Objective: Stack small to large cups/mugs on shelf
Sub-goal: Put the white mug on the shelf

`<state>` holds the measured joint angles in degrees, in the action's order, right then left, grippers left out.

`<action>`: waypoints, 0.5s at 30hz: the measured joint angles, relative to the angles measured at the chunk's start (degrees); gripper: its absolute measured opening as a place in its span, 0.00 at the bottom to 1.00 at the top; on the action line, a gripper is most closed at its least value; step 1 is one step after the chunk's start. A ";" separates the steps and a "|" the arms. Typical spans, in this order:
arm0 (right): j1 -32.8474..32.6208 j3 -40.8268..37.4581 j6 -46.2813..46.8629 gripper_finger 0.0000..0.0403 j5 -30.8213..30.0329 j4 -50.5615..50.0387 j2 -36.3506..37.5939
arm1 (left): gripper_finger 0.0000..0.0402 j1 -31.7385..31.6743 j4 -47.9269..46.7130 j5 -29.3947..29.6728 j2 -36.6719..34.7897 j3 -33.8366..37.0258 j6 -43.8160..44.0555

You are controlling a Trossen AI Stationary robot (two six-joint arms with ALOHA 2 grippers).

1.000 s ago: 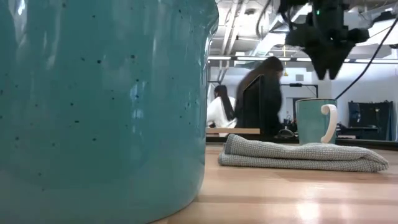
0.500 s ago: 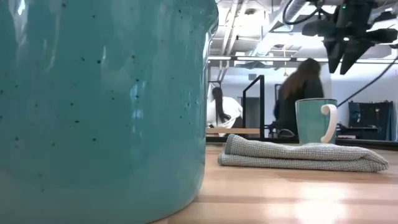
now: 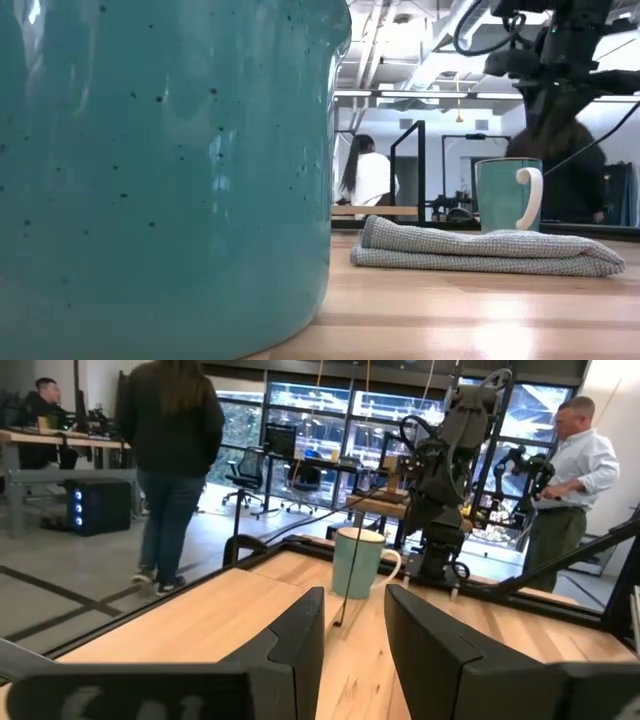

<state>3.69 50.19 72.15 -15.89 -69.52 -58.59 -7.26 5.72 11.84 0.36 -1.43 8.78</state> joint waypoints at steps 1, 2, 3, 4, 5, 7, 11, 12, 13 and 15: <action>-0.26 -0.13 0.01 0.31 -0.03 0.01 -0.55 | 0.24 -0.01 -0.13 0.00 0.00 0.00 -0.01; -0.46 -0.26 0.00 0.31 -0.03 0.12 -1.05 | 0.24 0.01 -0.22 0.00 0.00 0.00 0.00; -0.58 -0.49 0.01 0.31 -0.03 0.22 -1.49 | 0.24 -0.01 -0.22 0.00 0.00 0.00 0.00; -0.68 -0.75 0.01 0.31 -0.04 0.38 -2.00 | 0.24 -0.01 -0.22 0.00 0.00 0.00 0.00; -0.69 -0.91 0.00 0.31 -0.03 0.90 -2.53 | 0.24 -0.01 -0.22 0.02 0.00 0.00 0.00; -0.68 -0.96 -0.01 0.31 -0.03 1.66 -3.43 | 0.24 0.00 -0.24 0.02 0.00 0.00 -0.01; -0.68 -0.96 -0.10 0.31 0.39 1.98 -4.69 | 0.24 -0.01 -0.24 0.14 0.00 0.00 -0.02; -0.68 -0.96 -0.10 0.31 0.41 1.94 -4.83 | 0.24 -0.01 -0.26 0.17 0.00 0.00 -0.02; -0.68 -0.96 -0.10 0.31 0.44 1.94 -4.93 | 0.24 -0.01 -0.27 0.17 0.00 0.00 -0.04; -0.68 -0.96 -0.11 0.31 0.50 1.95 -4.92 | 0.24 -0.01 -0.27 0.17 0.00 0.00 -0.54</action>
<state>3.01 49.23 72.05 -15.39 -67.57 -63.51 -7.27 5.45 12.01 0.36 -1.43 8.24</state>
